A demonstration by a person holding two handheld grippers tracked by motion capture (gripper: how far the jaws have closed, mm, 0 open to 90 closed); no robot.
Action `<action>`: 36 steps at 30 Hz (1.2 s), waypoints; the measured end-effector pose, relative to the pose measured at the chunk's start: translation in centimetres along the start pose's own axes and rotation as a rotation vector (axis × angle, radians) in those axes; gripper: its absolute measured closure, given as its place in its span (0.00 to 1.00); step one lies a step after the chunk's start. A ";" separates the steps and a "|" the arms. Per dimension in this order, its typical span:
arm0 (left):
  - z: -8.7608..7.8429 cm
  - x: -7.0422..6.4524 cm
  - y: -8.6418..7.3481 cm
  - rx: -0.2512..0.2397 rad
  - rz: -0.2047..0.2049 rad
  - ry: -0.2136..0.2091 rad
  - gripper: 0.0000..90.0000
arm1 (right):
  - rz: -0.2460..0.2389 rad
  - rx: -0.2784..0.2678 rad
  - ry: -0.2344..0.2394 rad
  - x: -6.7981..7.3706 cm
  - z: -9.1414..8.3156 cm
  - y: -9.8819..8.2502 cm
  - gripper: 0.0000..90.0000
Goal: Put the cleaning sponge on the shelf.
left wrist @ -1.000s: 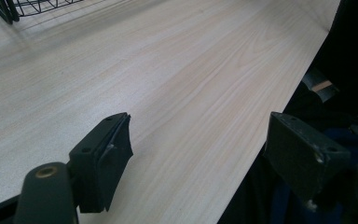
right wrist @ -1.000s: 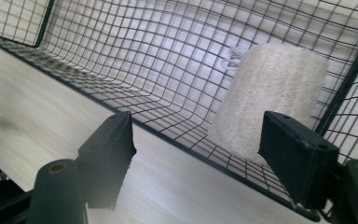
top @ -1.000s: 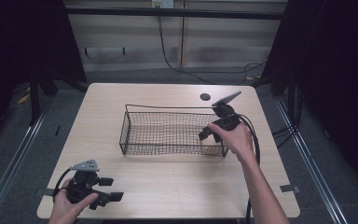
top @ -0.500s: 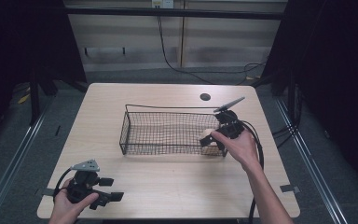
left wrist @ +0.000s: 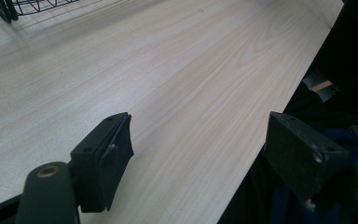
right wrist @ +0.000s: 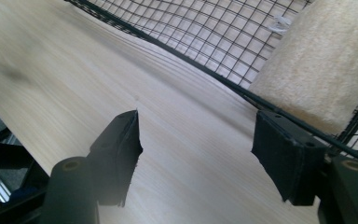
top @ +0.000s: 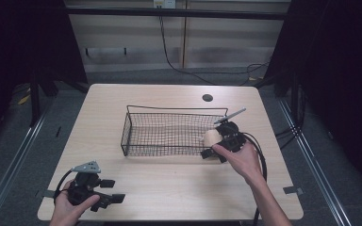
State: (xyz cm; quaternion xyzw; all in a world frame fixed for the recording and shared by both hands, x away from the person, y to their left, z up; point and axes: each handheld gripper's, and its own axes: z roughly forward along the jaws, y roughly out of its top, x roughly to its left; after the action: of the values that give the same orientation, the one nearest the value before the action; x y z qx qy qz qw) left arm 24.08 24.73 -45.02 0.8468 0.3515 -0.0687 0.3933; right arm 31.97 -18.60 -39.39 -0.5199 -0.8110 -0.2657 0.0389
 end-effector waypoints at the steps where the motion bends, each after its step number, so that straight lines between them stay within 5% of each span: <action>1: 0.0 0.0 0.0 0.000 -0.001 0.000 0.26 | 0.000 -0.006 0.007 0.1 0.0 -0.2 0.36; 10: 0.0 0.0 0.0 -0.001 -0.001 0.001 0.25 | -0.030 -0.023 -0.007 0.3 0.2 -2.2 0.38; 36: 0.0 0.1 -0.1 -0.020 -0.017 0.007 0.25 | 0.004 -0.120 -0.042 -0.9 0.5 -8.9 0.38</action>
State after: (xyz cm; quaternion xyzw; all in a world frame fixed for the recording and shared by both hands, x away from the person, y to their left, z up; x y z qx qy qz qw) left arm 24.09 24.85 -45.11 0.8400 0.3608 -0.0659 0.3997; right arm 24.78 -21.92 -43.63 -0.5284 -0.7931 -0.3029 -0.0090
